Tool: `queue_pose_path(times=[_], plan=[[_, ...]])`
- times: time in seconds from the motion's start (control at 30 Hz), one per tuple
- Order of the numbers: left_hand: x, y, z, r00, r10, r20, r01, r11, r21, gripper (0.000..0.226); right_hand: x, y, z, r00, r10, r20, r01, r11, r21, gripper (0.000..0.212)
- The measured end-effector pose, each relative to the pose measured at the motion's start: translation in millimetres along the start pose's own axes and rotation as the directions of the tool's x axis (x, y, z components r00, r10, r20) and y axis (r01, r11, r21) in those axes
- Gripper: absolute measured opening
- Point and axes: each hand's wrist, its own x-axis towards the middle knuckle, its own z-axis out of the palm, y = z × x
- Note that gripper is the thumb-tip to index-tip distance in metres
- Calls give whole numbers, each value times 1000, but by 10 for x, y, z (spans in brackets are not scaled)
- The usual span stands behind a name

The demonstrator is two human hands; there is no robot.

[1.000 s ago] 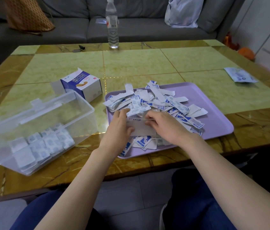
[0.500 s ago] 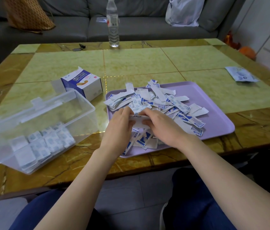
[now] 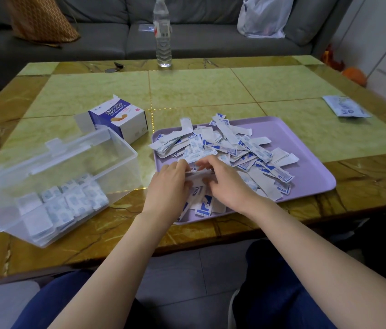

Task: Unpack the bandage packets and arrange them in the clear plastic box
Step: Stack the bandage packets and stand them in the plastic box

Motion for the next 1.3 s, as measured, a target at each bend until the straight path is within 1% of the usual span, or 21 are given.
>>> queue_pose_path(times=[0.07, 0.13, 0.2, 0.27, 0.33, 0.4, 0.47, 0.53, 0.6, 0.67, 0.8, 0.9, 0.97, 1.07, 1.1, 1.13, 1.2, 1.3], plan=[[2, -6, -6, 999, -22, -37, 22, 1000, -7, 24, -6, -1, 7, 999, -25, -29, 25, 1000, -5, 43], [-5, 1, -6, 999, -40, -32, 39, 999, -10, 29, -9, -6, 24, 996, -73, -48, 72, 997, -28, 39], [-13, -3, 4, 999, -37, -1, 37, 999, 4, 31, -3, -5, 41, 991, -110, -75, 104, 991, -79, 28], [-14, -20, 17, 999, -29, 25, 29, 999, 19, 31, 7, -10, 35, 988, -105, -113, 95, 991, -92, 17], [-12, -34, 17, 999, -28, 34, 27, 999, 18, 31, 19, -14, 28, 987, -96, -131, 85, 993, -81, 13], [-16, -32, 8, 999, -18, 31, 17, 1000, 24, 29, 17, -18, 32, 990, -88, -113, 83, 995, -47, 16], [-22, -23, -9, 1000, -9, 23, 8, 1000, 28, 23, -1, -21, 34, 994, -75, -77, 74, 997, -21, 25], [-22, -20, -24, 1000, 7, -17, -7, 1000, 2, 12, -13, -16, 28, 996, -77, -56, 74, 996, -53, 34], [-13, -18, -31, 997, 30, -72, -32, 999, -26, 5, -16, -20, 2, 996, -68, -58, 64, 996, -64, 37], [-3, -24, -16, 994, 44, -97, -48, 998, -38, 9, -9, -24, -28, 996, -49, -74, 46, 998, -41, 34], [-7, -25, -1, 996, 8, -89, -13, 998, -58, 13, -4, -23, -59, 997, -42, -61, 42, 999, 8, 24], [-2, -30, 3, 994, 48, -100, -52, 998, -34, 34, -3, -9, -52, 997, -57, -58, 53, 995, -82, 23], [-13, -38, 20, 992, 103, -77, -99, 994, 52, 41, 0, 10, -17, 997, -65, -46, 59, 990, -131, 28], [-41, -34, 90, 989, 137, 46, -145, 953, 266, 34, -14, 34, 89, 997, -74, -25, 70, 988, -139, 44], [-48, -34, 111, 988, 139, 74, -155, 939, 308, 34, -21, 36, 127, 997, -79, -18, 76, 988, -137, 48], [-46, -34, 122, 986, 139, 92, -161, 935, 315, 35, -28, 36, 162, 997, -82, -13, 80, 988, -135, 51], [-30, -39, 122, 987, 126, 103, -149, 951, 271, 40, -27, 37, 203, 996, -83, -33, 78, 988, -130, 53], [-26, -41, 98, 995, 50, 80, -62, 986, 153, 36, 12, 47, 208, 990, -45, -133, 30, 993, -114, 50]])
